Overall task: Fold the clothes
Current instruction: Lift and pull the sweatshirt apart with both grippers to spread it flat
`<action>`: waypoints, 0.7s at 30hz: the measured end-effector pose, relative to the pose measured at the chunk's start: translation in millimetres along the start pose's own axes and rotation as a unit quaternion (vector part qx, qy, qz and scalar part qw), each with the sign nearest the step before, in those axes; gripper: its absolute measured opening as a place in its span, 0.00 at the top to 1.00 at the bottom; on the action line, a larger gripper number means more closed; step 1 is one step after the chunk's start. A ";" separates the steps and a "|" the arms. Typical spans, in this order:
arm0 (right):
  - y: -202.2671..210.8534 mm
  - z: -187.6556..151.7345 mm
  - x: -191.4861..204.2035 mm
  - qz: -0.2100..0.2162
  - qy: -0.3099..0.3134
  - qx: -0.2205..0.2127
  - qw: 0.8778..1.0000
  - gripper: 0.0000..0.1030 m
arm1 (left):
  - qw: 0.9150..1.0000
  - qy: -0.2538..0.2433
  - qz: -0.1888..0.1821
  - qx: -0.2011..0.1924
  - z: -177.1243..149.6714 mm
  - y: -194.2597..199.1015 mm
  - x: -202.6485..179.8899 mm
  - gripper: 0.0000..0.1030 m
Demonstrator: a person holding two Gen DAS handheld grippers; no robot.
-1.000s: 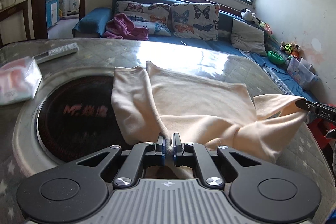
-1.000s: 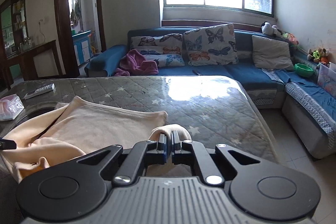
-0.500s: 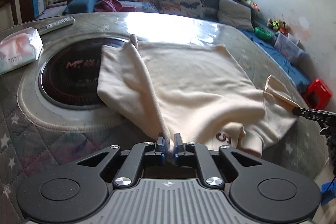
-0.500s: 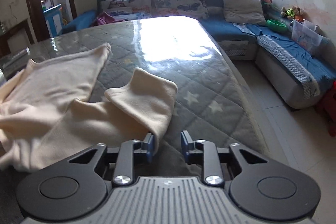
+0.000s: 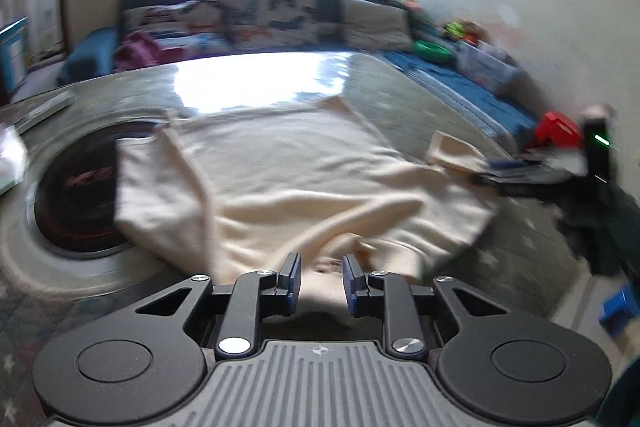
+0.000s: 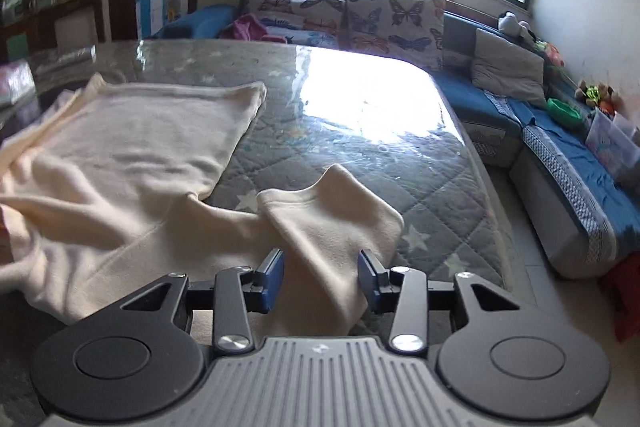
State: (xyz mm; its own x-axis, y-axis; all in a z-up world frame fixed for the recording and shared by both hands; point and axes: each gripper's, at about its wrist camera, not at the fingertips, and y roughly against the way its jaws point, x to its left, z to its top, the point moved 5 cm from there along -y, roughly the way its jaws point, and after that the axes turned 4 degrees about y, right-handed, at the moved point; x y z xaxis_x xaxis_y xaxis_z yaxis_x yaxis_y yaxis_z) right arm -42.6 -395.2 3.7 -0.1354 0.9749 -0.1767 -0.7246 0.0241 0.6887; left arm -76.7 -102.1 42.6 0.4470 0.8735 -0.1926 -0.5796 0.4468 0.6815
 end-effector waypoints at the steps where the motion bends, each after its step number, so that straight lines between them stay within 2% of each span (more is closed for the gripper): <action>1: -4.2 -0.1 2.2 -0.002 0.008 0.004 1.000 0.60 | 1.000 -0.011 -0.009 0.003 -1.7 -2.5 -6.3 0.73; 4: -10.3 -0.4 -0.1 -0.014 0.017 0.004 1.000 0.66 | 0.999 -0.046 -0.018 0.009 -5.7 -10.0 -21.0 0.66; 5: -10.7 -0.3 -2.8 -0.019 0.016 0.004 1.000 0.72 | 0.998 -0.055 -0.019 0.011 -6.9 -12.5 -24.5 0.64; 6: -11.1 -0.2 -5.5 -0.024 0.015 0.005 1.000 0.82 | 0.998 -0.060 -0.016 0.012 -7.6 -14.1 -25.0 0.64; 9: -3.7 -1.9 -20.2 -0.047 -0.004 -0.007 0.999 0.93 | 0.998 -0.059 -0.006 0.013 -7.6 -16.6 -20.9 0.64; 11: 5.2 -3.4 -33.1 -0.081 -0.015 -0.018 0.996 0.93 | 0.998 -0.059 0.001 0.014 -8.3 -18.4 -18.3 0.64; 15: 14.9 -14.6 -67.5 -0.119 -0.074 -0.009 0.990 0.92 | 0.998 -0.065 0.009 0.025 -14.2 -23.4 -14.6 0.64; 18: 20.9 -26.4 -78.4 -0.134 -0.082 0.003 0.988 0.82 | 0.998 -0.063 0.009 0.030 -18.5 -24.3 -13.3 0.64; 21: 31.2 -31.9 -79.6 -0.130 -0.082 -0.003 0.988 0.80 | 0.997 -0.066 0.010 0.030 -18.9 -23.7 -14.0 0.64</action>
State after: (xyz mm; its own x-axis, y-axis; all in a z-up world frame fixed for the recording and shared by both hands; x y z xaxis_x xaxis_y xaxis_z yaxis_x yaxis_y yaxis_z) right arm -75.9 -479.1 16.8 0.1676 0.9586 -0.2303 -0.7241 0.2782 0.6311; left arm -82.1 -121.2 15.8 0.5246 0.8469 -0.0869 -0.5495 0.4147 0.7253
